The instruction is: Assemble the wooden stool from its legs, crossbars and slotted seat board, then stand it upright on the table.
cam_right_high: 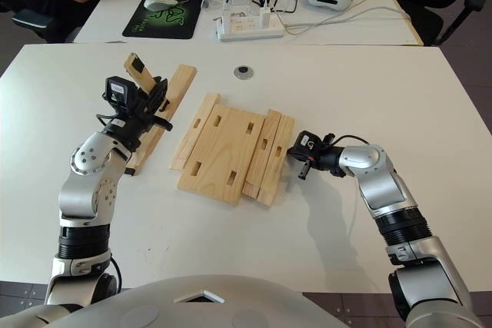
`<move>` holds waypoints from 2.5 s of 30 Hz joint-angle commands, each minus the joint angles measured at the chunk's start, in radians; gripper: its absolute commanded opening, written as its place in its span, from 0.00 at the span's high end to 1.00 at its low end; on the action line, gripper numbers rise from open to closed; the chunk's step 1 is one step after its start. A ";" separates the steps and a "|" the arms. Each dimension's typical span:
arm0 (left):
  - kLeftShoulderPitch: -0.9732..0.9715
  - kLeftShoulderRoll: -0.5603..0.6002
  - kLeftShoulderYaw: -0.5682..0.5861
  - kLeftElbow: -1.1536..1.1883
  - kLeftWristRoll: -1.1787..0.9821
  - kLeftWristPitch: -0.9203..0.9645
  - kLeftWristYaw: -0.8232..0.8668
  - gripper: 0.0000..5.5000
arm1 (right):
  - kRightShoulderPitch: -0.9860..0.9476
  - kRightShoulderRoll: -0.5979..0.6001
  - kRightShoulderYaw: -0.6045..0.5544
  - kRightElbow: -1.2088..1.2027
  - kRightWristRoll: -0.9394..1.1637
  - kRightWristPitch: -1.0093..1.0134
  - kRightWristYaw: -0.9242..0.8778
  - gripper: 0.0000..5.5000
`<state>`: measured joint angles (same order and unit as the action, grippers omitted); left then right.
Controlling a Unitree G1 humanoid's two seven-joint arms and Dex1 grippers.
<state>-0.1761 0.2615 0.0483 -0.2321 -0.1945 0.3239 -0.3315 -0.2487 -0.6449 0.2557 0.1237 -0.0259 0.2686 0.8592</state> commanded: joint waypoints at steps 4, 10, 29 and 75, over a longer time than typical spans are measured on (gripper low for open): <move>-0.068 -0.016 0.032 0.012 -0.064 0.015 -0.011 0.93 | -0.022 -0.038 -0.122 0.005 0.058 0.061 -0.008 1.00; -0.147 -0.039 0.064 -0.016 -0.210 0.017 -0.070 0.93 | -0.138 0.018 -0.352 -0.113 0.359 0.342 0.003 0.90; -0.296 -0.070 -0.090 0.036 -0.224 -0.084 -0.227 0.93 | -0.404 0.551 -0.850 -0.156 1.181 1.072 -0.795 0.39; -0.247 -0.098 -0.182 0.039 -0.102 -0.144 -0.213 0.93 | -0.322 0.493 -0.584 -0.157 1.702 0.694 -1.194 0.62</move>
<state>-0.4273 0.1629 -0.1369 -0.1894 -0.2976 0.1700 -0.5502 -0.5737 -0.1425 -0.3417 -0.0239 1.6553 0.9690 -0.3330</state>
